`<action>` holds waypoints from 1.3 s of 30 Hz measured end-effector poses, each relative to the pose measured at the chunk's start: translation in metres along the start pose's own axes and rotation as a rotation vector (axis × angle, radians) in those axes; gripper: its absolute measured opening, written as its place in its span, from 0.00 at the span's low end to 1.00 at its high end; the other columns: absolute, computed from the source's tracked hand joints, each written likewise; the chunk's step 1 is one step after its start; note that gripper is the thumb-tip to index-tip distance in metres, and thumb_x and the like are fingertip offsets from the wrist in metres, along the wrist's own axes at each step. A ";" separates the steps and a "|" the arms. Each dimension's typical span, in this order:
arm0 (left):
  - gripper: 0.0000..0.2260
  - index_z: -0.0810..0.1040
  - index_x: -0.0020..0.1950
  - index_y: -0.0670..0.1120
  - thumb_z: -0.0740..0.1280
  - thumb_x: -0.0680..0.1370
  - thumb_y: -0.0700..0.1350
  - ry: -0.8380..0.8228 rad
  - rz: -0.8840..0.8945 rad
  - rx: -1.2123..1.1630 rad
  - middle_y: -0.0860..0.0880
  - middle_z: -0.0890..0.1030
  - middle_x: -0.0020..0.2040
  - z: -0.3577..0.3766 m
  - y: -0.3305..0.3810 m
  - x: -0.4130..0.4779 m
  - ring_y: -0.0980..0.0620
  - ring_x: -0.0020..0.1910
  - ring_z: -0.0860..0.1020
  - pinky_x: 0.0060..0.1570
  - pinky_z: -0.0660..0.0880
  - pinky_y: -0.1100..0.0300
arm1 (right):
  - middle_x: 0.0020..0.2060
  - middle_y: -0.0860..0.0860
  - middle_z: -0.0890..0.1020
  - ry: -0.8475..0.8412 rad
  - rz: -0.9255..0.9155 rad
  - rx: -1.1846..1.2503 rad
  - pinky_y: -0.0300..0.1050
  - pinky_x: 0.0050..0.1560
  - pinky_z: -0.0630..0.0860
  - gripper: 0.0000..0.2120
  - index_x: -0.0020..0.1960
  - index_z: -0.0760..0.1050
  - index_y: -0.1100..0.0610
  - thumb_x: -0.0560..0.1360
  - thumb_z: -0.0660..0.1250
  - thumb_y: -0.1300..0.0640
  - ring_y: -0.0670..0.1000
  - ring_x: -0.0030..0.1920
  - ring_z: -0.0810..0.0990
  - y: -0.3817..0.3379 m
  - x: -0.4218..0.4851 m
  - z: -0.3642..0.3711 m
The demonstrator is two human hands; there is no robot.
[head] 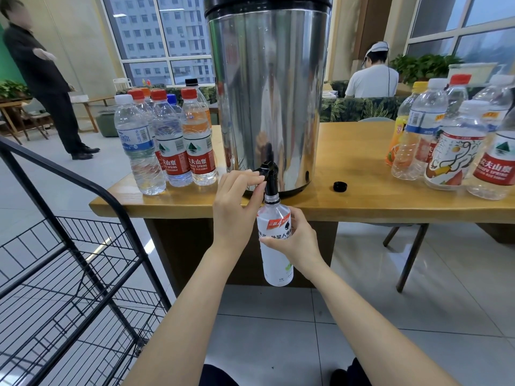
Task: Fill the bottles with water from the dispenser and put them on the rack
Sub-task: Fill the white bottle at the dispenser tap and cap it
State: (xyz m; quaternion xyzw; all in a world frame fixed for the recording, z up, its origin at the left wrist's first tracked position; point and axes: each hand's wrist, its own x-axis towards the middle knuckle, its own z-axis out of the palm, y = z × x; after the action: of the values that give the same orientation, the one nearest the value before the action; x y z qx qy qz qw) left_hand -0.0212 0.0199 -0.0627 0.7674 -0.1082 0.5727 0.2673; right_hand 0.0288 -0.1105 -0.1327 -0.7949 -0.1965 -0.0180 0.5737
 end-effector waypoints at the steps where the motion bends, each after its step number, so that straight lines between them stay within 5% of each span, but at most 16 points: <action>1: 0.05 0.81 0.49 0.38 0.69 0.76 0.39 0.000 -0.001 -0.001 0.43 0.82 0.47 0.000 0.000 0.000 0.51 0.52 0.77 0.56 0.71 0.70 | 0.53 0.41 0.77 0.001 -0.003 0.000 0.42 0.53 0.75 0.34 0.63 0.65 0.45 0.65 0.80 0.52 0.42 0.53 0.77 0.000 0.000 0.000; 22: 0.06 0.81 0.49 0.38 0.68 0.77 0.40 0.006 -0.002 -0.011 0.43 0.82 0.48 0.001 0.000 0.000 0.51 0.53 0.77 0.55 0.72 0.67 | 0.48 0.34 0.75 0.002 -0.016 -0.007 0.40 0.52 0.74 0.34 0.62 0.64 0.42 0.64 0.80 0.51 0.39 0.50 0.76 0.003 0.001 0.000; 39: 0.06 0.81 0.50 0.38 0.69 0.76 0.40 -0.002 0.001 -0.008 0.43 0.82 0.48 0.000 -0.001 -0.001 0.52 0.53 0.77 0.56 0.73 0.66 | 0.51 0.39 0.75 -0.003 -0.012 -0.012 0.39 0.50 0.73 0.36 0.66 0.66 0.47 0.64 0.80 0.51 0.38 0.49 0.75 0.002 0.001 -0.001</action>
State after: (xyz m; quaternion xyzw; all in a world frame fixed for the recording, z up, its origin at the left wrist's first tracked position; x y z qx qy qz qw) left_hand -0.0210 0.0206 -0.0637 0.7670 -0.1110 0.5714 0.2699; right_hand 0.0305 -0.1114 -0.1337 -0.7970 -0.2023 -0.0214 0.5687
